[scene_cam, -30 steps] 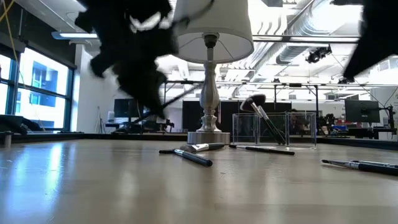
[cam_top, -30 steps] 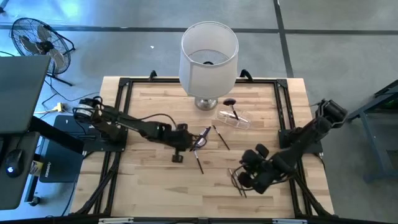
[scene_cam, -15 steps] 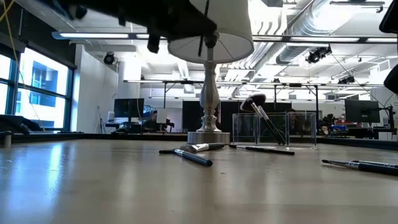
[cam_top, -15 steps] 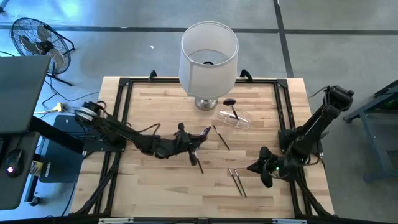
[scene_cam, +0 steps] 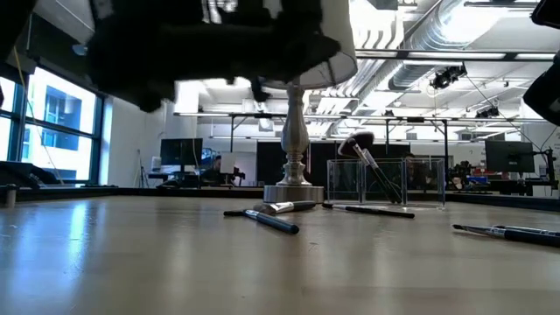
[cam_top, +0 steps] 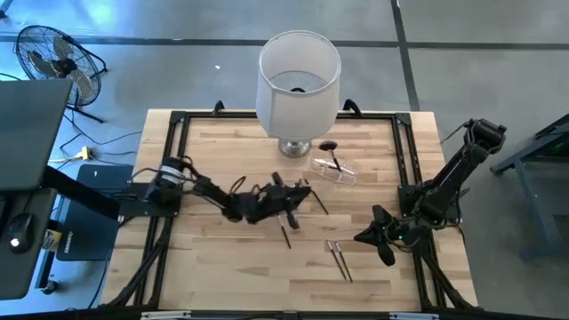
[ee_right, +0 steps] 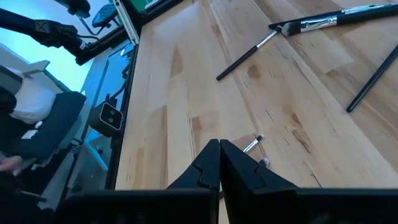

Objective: Put items in baskets/containers
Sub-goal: Put the black eyeshadow brush into the transparent organizer

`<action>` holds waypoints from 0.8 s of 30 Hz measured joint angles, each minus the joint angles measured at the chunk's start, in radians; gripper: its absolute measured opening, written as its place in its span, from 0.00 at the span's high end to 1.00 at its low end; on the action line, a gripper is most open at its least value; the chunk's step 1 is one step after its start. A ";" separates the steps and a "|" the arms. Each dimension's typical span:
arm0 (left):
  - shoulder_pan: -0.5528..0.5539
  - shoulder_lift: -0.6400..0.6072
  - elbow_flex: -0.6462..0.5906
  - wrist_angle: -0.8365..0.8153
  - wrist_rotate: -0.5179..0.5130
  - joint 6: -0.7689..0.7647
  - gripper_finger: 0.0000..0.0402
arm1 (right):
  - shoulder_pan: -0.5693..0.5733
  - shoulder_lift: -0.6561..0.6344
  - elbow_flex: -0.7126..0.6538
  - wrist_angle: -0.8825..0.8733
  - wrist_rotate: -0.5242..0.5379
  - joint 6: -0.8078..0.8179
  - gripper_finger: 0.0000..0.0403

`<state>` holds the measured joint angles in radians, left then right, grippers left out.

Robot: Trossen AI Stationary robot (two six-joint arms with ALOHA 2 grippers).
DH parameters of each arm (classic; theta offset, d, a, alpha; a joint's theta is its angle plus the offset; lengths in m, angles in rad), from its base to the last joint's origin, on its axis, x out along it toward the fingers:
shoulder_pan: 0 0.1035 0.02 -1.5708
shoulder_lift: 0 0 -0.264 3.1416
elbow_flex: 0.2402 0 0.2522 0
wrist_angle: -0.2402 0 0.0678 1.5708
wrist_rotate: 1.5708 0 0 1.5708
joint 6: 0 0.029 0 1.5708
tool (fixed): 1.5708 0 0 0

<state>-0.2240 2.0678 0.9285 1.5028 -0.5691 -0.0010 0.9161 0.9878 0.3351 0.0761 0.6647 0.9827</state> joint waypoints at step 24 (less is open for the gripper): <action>0.321 0.129 0.220 -0.198 0.398 0.144 0.98 | 0.000 -0.001 -0.020 -0.113 0.047 0.116 1.00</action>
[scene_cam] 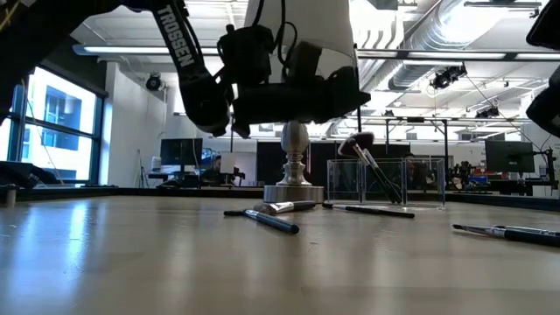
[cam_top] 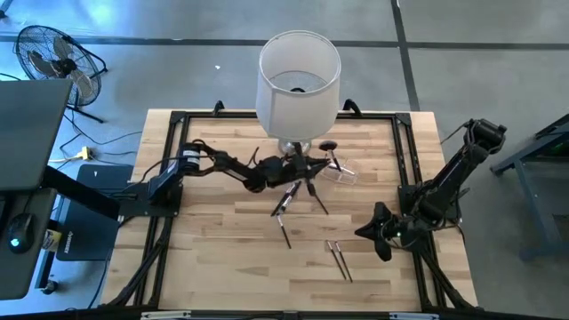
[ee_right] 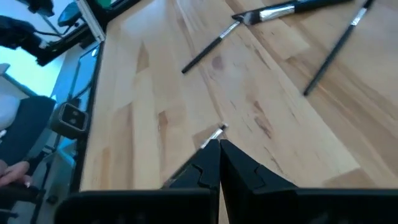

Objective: Put items in baskets/containers
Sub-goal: Put the black eyeshadow brush into the transparent organizer

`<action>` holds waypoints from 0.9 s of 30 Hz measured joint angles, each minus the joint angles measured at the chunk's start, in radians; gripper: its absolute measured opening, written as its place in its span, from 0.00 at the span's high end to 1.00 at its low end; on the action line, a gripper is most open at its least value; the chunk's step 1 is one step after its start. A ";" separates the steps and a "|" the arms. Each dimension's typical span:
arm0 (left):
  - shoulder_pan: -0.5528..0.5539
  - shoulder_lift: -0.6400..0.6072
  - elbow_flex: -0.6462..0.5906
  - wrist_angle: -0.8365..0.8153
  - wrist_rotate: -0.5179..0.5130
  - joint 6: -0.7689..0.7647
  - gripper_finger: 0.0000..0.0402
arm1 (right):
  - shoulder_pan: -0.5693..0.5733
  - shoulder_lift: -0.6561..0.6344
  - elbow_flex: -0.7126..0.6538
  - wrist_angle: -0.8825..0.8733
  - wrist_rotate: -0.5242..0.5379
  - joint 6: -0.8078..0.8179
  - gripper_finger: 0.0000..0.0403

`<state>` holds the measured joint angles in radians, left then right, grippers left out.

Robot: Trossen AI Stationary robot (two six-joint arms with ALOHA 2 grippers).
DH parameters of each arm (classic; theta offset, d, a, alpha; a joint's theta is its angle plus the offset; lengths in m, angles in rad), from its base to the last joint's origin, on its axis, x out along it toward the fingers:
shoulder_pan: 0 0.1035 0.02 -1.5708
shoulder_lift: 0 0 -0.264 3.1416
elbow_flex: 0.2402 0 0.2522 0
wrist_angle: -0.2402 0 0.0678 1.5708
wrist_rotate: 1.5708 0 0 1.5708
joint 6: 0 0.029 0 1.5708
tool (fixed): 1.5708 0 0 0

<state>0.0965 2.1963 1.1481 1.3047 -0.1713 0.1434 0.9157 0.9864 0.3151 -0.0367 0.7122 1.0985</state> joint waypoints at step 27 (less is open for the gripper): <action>0.015 0.000 0.000 -0.170 -0.100 0.025 0.87 | -0.034 -0.006 -0.127 0.247 -0.040 0.043 1.00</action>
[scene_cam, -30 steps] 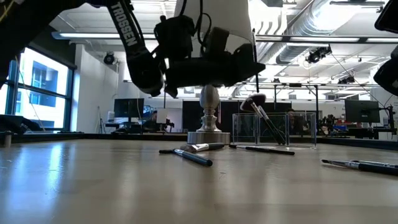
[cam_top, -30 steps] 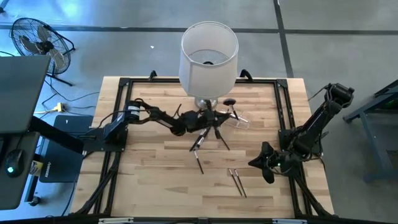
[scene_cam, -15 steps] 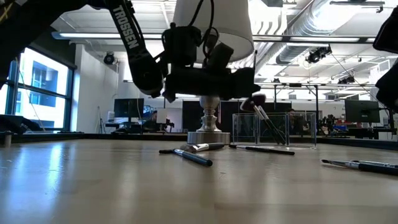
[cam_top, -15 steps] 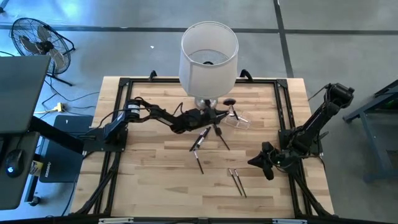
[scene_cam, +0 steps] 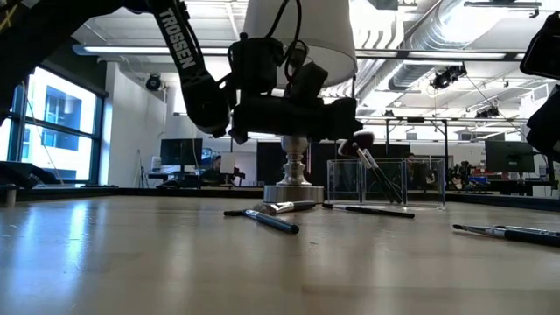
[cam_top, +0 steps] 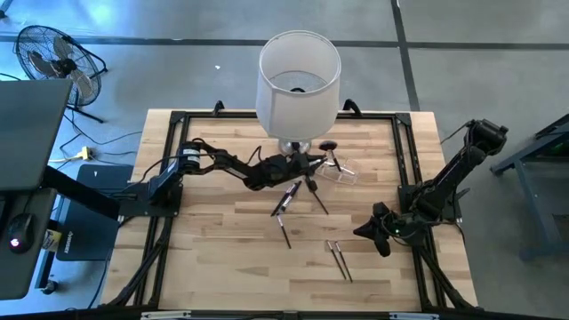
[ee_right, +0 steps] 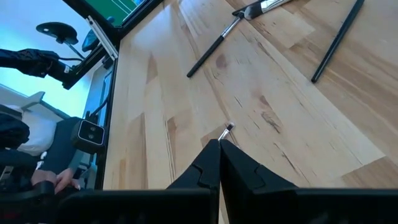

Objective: Put items in baskets/containers
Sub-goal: Put the black eyeshadow brush into the transparent organizer

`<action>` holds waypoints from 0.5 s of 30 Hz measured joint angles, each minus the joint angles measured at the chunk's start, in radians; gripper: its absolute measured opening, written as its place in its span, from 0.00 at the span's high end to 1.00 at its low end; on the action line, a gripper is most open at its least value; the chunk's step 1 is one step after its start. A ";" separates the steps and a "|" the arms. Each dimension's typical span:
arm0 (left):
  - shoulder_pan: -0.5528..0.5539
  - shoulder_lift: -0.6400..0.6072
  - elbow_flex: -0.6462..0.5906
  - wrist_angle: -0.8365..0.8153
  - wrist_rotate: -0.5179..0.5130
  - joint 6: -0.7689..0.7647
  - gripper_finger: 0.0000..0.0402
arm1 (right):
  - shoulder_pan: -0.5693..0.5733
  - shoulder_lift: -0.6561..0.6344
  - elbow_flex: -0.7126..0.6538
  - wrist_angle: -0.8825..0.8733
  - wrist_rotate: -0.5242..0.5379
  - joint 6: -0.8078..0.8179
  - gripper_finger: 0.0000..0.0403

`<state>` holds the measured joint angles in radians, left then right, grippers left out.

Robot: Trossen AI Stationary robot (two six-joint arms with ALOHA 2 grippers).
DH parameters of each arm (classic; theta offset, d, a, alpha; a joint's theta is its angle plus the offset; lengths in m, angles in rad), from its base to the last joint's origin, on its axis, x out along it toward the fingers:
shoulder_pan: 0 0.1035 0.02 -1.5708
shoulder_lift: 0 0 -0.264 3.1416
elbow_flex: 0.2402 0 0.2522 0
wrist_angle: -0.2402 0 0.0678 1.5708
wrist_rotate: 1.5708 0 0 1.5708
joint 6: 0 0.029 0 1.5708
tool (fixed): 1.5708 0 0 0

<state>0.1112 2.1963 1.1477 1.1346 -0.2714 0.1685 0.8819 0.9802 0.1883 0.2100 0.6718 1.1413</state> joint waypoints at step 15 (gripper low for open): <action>-0.002 0.000 0.000 -0.015 -0.001 -0.042 0.78 | 0.000 0.000 0.001 0.024 -0.002 -0.005 1.00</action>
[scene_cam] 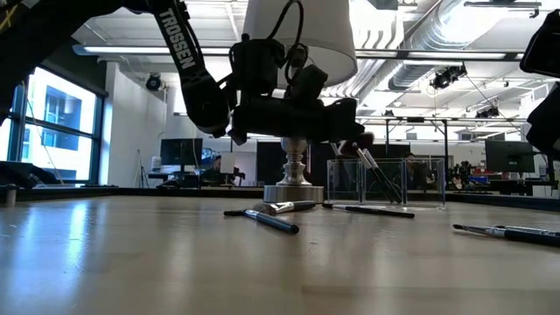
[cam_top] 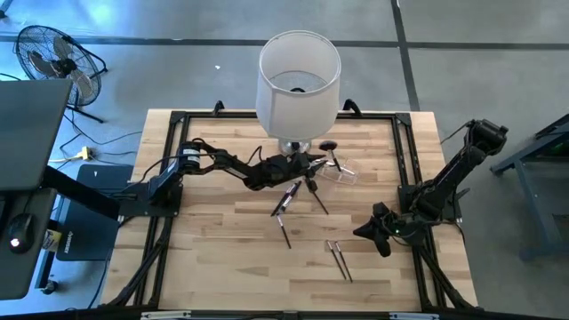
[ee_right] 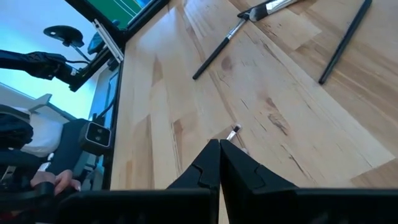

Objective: Put items in baskets/containers
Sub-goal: Put the black eyeshadow brush into the transparent organizer

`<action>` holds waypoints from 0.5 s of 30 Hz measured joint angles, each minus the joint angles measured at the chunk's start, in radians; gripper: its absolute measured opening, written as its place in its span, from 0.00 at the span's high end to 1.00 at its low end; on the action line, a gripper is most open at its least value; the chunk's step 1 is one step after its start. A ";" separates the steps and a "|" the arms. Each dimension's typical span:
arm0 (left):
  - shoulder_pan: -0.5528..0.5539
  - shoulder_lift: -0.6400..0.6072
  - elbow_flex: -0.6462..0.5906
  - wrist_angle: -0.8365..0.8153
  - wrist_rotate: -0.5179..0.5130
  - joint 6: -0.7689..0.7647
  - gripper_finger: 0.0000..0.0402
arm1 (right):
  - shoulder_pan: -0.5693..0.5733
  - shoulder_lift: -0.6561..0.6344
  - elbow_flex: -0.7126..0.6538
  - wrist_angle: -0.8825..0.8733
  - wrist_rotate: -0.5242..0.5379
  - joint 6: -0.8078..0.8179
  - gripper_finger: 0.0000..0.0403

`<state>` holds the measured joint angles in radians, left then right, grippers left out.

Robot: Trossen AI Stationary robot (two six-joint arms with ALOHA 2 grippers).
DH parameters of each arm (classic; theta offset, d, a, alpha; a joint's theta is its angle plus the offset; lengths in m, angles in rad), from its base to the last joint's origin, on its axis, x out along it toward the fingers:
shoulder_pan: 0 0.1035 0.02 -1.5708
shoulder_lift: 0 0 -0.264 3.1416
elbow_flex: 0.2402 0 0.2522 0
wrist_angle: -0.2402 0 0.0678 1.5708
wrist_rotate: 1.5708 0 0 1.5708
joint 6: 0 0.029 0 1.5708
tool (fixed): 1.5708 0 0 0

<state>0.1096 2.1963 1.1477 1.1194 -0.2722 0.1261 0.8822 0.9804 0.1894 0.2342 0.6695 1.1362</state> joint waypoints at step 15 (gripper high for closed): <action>-0.124 -0.019 0.113 -0.006 -0.237 0.216 0.78 | 0.000 0.000 0.000 0.086 -0.026 -0.067 1.00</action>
<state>-0.0144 2.1777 1.2610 1.1137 -0.5089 0.3416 0.8822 0.9806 0.1898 0.3205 0.6434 1.0696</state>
